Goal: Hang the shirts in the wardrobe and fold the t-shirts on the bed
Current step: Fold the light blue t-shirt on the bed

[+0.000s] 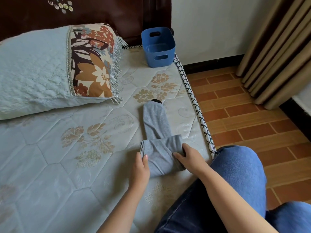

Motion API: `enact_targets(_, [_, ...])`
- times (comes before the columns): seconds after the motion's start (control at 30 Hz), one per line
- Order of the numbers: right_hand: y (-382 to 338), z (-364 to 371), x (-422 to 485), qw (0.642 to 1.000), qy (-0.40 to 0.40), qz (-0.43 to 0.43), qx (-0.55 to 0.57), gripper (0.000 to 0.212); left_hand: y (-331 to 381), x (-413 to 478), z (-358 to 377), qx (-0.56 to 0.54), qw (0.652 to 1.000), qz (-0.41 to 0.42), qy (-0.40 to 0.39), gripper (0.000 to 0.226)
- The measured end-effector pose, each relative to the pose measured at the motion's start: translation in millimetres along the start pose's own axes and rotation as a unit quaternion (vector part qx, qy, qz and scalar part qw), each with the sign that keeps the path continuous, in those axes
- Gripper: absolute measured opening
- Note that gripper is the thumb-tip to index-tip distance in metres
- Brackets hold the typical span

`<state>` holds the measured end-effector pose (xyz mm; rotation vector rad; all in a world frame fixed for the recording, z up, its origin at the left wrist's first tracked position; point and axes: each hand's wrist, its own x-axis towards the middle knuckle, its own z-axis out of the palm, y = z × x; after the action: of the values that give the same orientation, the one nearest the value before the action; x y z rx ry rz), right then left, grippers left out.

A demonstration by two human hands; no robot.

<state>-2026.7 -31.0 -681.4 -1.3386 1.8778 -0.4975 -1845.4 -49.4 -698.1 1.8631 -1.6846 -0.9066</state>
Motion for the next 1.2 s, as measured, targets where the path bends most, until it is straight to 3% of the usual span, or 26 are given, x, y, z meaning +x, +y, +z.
enact_targets(0.17, [-2.7, 10.1, 6.8, 0.998, -0.017, 0.03, -0.059, 0.039, -7.9, 10.9, 8.1, 0.011, 0.994, -0.104, 0.012, 0.038])
enact_targets(0.3, [0.9, 12.9, 9.5, 0.997, -0.011, 0.076, -0.031, 0.031, -3.3, 9.9, 5.4, -0.001, 0.993, -0.113, 0.034, 0.032])
enact_targets(0.37, [-0.8, 13.7, 4.7, 0.995, 0.065, 0.05, -0.049, 0.021, -3.4, 4.4, 1.9, 0.032, 0.995, -0.044, 0.082, 0.02])
enact_targets(0.47, [-3.9, 19.6, 4.4, 0.94, 0.254, -0.109, -0.201, 0.033, -5.3, -2.2, 6.2, 0.125, 0.951, 0.227, 0.166, 0.024])
enact_targets(0.5, [-9.5, 21.7, 4.7, 0.924, 0.26, -0.151, -0.238, 0.04, -2.2, -4.4, 11.8, 0.144, 0.93, 0.305, 0.146, 0.029])
enact_targets(0.57, [-15.3, 34.3, 3.1, 0.906, 0.206, -0.212, -0.303, 0.049, 0.6, -7.6, 25.1, 0.168, 0.916, 0.356, 0.072, 0.041])
enact_targets(0.7, [-0.3, 48.6, 4.9, 0.926, 0.049, -0.181, -0.326, 0.055, -14.4, -6.4, 38.5, 0.29, 0.916, 0.277, -0.02, 0.057])
enact_targets(0.8, [6.6, 38.9, 12.6, 0.935, -0.031, -0.12, -0.333, 0.093, -20.5, -1.4, 35.8, 0.311, 0.915, 0.256, -0.028, 0.055])
enact_targets(0.93, [8.8, 32.5, 10.5, 0.959, -0.049, -0.028, -0.278, 0.118, -17.3, 9.7, 28.1, 0.338, 0.925, 0.167, -0.052, 0.067])
enact_targets(1.07, [3.1, 28.2, 6.5, 0.967, -0.043, 0.009, -0.25, 0.11, -26.7, 16.7, 13.1, 0.31, 0.945, 0.063, -0.083, 0.09])
enact_targets(1.2, [-7.5, 22.2, 7.0, 0.967, 0.028, -0.024, -0.251, 0.084, -24.8, 10.5, 10.0, 0.26, 0.953, 0.15, -0.031, 0.056])
